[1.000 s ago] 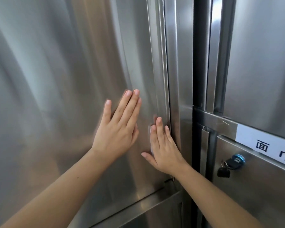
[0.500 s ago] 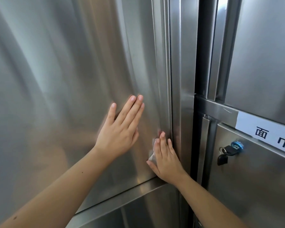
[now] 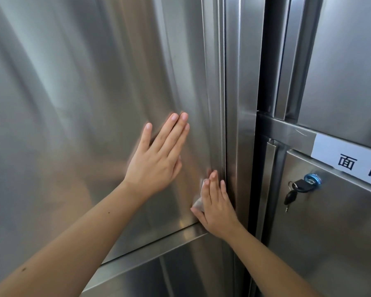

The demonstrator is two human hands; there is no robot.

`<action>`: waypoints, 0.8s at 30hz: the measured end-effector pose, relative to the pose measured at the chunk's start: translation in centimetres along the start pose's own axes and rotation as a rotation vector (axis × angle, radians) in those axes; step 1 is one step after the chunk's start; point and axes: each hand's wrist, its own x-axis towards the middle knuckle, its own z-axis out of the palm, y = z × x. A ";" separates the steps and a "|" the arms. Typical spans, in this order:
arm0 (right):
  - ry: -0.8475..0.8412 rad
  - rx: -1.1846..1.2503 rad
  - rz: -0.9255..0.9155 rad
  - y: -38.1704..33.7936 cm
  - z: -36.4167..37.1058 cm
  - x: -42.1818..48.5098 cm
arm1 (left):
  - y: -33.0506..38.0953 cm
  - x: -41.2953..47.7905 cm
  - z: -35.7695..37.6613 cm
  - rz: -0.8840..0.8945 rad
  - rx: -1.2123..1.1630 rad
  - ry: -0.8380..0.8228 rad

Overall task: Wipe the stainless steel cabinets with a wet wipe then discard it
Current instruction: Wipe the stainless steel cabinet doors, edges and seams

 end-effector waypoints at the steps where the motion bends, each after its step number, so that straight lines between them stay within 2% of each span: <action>1: -0.034 -0.005 0.008 -0.4 0.4 -1.1 | 0.0 0.0 0.0 0.000 0.004 -0.003; 7: -0.108 -0.028 0.030 -0.7 0.8 -2.9 | 0.1 0.0 0.0 -0.001 0.004 -0.005; 14: 0.070 0.088 0.070 0.0 -0.2 2.5 | 0.0 0.1 0.0 0.004 0.008 -0.004; 24: -0.094 0.010 0.105 -1.4 1.5 -3.0 | -0.2 0.1 -0.2 0.009 0.012 -0.021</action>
